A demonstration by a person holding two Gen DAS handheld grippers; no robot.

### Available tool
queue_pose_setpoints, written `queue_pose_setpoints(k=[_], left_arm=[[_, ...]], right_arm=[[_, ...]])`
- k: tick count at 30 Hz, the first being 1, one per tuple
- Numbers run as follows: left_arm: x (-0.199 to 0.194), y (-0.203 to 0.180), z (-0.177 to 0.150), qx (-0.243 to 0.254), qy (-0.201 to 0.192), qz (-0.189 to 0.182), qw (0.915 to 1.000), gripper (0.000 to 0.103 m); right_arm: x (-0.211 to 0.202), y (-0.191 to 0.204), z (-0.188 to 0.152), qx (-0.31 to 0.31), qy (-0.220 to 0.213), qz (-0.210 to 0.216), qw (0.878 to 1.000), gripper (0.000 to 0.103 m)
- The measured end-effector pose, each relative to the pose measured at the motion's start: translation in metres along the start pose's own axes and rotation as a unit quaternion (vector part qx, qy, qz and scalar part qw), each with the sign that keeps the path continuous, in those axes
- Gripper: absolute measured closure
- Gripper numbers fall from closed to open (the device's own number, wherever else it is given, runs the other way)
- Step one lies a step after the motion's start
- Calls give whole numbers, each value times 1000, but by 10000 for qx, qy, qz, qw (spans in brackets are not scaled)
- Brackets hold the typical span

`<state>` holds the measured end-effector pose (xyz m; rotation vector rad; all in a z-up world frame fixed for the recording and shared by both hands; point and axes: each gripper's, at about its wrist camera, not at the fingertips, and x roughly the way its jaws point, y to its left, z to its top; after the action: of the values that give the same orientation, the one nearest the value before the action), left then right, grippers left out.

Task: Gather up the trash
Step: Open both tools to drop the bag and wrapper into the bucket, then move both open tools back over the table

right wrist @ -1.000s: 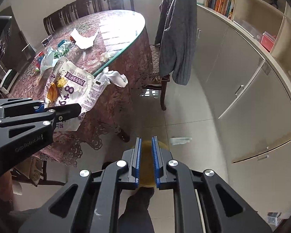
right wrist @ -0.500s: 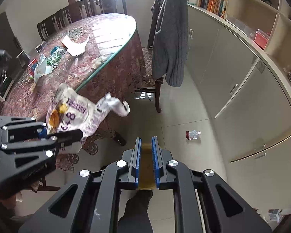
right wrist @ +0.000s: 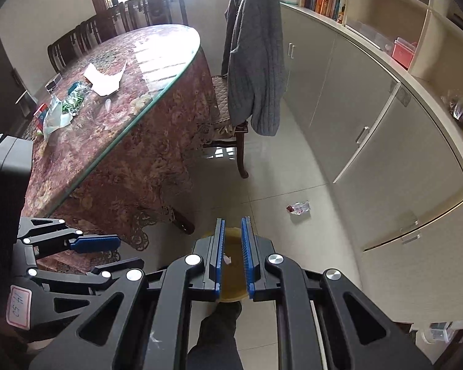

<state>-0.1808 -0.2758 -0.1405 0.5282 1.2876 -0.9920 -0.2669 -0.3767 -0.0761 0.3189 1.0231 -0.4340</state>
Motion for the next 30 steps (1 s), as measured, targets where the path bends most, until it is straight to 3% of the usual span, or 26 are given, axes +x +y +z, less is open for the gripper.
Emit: queue_pose_setpoints(k=[16,25,27,29,30], left_arm=[[-20,5,2,-138,-338,162,9992,63],[-50,24,5,-651,-854,468,9931,29],[-59,32,6,-879,-990,545,9897,25],[-69,39,6,-1112,-1177,689,9844,11],[-76,43,5,-1282,-1332,814,9794,10]], right_arm=[[-4,8,4,-109,-92,146,9998,91],[-8,25,17,-373,-241,329,9985,91],[-9,30,20,-433,-291,395,9979,85],[-12,35,23,-504,-365,448,9971,72],[-13,38,25,-552,-422,487,9964,69]])
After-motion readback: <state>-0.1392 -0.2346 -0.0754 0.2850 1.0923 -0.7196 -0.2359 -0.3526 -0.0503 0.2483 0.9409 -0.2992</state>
